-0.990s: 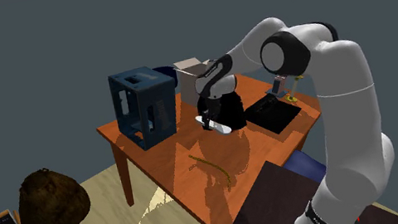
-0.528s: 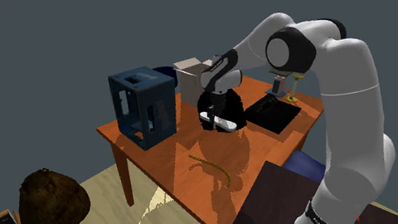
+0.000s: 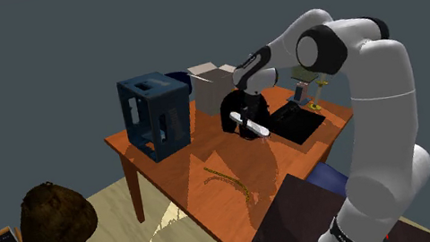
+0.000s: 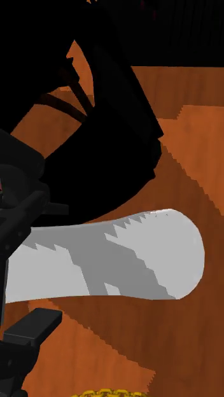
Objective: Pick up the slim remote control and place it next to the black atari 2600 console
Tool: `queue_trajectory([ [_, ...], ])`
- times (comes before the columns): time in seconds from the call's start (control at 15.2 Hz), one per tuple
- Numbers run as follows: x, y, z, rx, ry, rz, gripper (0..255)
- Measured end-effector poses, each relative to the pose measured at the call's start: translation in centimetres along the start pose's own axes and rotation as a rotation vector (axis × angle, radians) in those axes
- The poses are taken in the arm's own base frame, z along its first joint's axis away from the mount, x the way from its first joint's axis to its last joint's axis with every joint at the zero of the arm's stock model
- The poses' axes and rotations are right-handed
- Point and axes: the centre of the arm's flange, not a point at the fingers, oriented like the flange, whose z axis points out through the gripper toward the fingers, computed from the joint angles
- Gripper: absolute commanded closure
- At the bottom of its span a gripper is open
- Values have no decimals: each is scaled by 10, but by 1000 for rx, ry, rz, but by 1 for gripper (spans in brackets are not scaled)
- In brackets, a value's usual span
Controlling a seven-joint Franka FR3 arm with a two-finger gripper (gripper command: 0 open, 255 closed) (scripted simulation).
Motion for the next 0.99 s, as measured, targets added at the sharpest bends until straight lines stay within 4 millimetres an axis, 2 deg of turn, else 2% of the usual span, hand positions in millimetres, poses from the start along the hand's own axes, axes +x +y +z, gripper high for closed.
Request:
queue_trajectory([
  [0.2,-28,33,-4,20,-19,13,255],
  [0.26,-33,47,9,21,-25,15,255],
  [0.4,-46,60,13,39,-40,5,255],
  [0.59,-63,97,16,53,-56,18,255],
  [0.73,-85,135,18,17,-30,27,255],
  [0.86,-98,157,15,-10,-12,27,255],
  [0.99,-105,166,18,-18,-7,27,255],
])
